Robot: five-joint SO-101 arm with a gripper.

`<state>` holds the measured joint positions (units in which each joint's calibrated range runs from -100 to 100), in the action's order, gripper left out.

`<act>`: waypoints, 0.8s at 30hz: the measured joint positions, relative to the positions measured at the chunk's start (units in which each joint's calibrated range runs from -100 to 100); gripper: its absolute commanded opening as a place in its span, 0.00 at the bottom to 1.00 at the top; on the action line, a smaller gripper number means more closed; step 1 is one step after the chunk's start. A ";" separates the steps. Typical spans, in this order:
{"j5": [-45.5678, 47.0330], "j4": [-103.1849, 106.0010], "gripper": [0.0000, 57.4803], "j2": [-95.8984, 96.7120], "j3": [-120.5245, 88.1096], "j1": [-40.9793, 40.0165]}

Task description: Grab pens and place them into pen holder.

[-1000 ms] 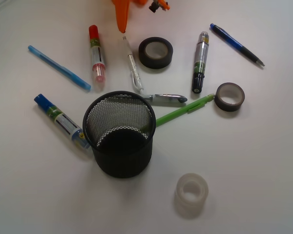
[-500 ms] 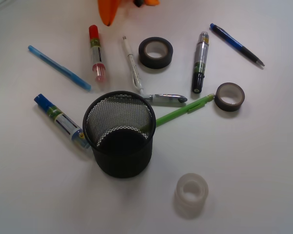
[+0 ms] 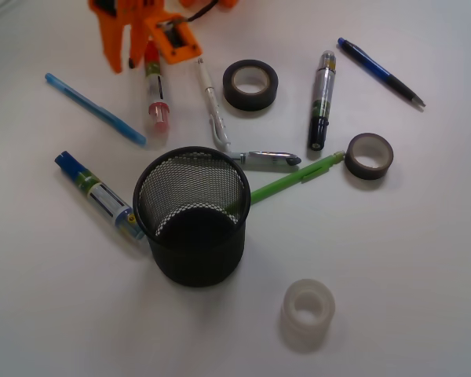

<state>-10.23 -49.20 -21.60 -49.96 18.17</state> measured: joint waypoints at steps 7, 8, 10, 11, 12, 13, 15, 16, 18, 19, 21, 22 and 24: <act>0.00 0.09 0.29 14.46 12.85 0.30; 0.00 0.09 0.29 16.38 14.38 0.52; 0.00 -0.26 0.29 20.12 17.16 0.59; 0.00 -0.78 0.29 21.86 18.60 0.59; 0.00 -1.38 0.29 23.61 19.95 0.59; 0.00 -2.25 0.29 25.17 21.38 0.59; 0.00 -4.06 0.29 28.31 24.08 0.59; 0.05 -4.92 0.29 29.70 25.61 0.59; 0.00 -6.39 0.29 31.88 28.03 0.59; -0.24 -7.00 0.29 32.84 29.02 0.59; -0.05 -7.60 0.29 34.49 30.19 0.59; -0.05 -7.60 0.29 35.10 30.46 0.59; -0.20 -7.60 0.26 36.50 30.73 0.59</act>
<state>-10.43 -56.80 14.90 -19.23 18.76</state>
